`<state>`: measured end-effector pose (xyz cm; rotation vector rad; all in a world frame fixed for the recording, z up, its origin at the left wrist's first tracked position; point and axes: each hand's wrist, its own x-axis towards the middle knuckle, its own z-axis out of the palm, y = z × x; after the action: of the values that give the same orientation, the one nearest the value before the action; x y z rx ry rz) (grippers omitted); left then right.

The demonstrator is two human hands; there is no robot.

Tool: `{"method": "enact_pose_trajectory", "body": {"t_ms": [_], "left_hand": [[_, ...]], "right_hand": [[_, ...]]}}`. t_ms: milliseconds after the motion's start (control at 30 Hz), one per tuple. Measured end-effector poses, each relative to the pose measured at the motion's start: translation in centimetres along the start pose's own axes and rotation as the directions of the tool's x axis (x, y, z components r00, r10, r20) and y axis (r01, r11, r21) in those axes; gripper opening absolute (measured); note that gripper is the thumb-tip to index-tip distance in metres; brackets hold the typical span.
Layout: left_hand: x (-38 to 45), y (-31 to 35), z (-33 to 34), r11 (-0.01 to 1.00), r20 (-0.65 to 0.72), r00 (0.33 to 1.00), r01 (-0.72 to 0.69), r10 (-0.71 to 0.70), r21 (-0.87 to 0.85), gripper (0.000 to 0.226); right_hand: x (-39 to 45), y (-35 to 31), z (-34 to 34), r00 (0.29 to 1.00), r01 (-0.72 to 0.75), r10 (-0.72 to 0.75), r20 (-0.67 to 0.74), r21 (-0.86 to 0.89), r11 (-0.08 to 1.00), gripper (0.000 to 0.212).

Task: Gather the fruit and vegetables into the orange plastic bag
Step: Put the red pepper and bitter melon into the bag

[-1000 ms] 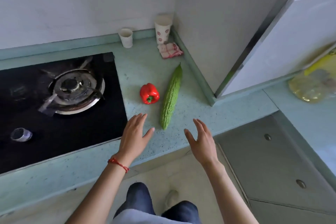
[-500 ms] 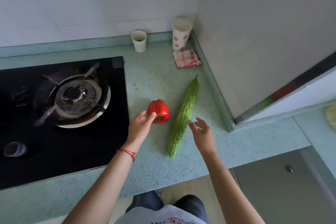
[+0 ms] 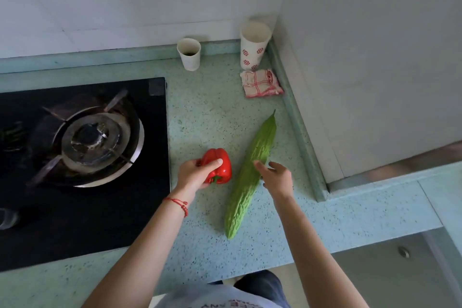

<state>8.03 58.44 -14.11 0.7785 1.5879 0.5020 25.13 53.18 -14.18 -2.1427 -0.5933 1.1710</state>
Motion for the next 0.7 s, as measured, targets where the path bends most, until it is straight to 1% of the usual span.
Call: {"method": "enact_pose_trajectory", "body": {"t_ms": [100,200,300,367,467,567,633,700], "left_hand": [[-0.1,0.0,0.3,1.0,0.046,0.999,-0.01,0.01,0.001,0.031],[0.1,-0.2,0.1,0.999,0.066,0.998,-0.003,0.006,-0.051,0.036],[0.1,-0.5,-0.2,0.996,0.08,0.997,0.012,-0.005,-0.093,0.046],[0.1,-0.6,-0.4,0.994,0.087,0.996,0.017,-0.007,-0.112,0.049],[0.0,-0.7,-0.8,0.988,0.111,0.994,0.028,-0.011,-0.152,0.05],[-0.1,-0.9,-1.5,0.978,0.103,0.994,0.041,-0.02,-0.205,0.051],[-0.2,-1.1,-2.3,0.969,0.097,0.995,0.046,-0.023,-0.244,0.051],[-0.2,-1.5,-3.0,0.961,0.1,0.995,0.047,-0.021,-0.274,0.052]], "right_hand": [[0.4,-0.4,-0.1,1.0,-0.011,0.011,-0.002,-0.057,0.998,0.074],[0.4,-0.9,0.4,1.0,-0.016,0.018,0.011,-0.129,0.991,0.073],[0.7,-0.9,1.4,1.0,-0.006,0.007,0.005,-0.176,0.984,0.059],[0.9,-0.7,1.8,1.0,-0.004,0.004,-0.002,-0.182,0.983,0.052],[1.2,-0.6,1.9,1.0,-0.002,0.002,-0.001,-0.163,0.987,0.043],[1.0,-0.4,1.6,1.0,0.014,-0.011,0.023,-0.139,0.99,0.035],[0.7,-0.3,1.4,0.999,0.034,-0.031,0.044,-0.083,0.996,0.036],[0.4,-0.2,1.2,0.996,0.047,-0.048,0.072,0.012,0.999,0.036]]}}
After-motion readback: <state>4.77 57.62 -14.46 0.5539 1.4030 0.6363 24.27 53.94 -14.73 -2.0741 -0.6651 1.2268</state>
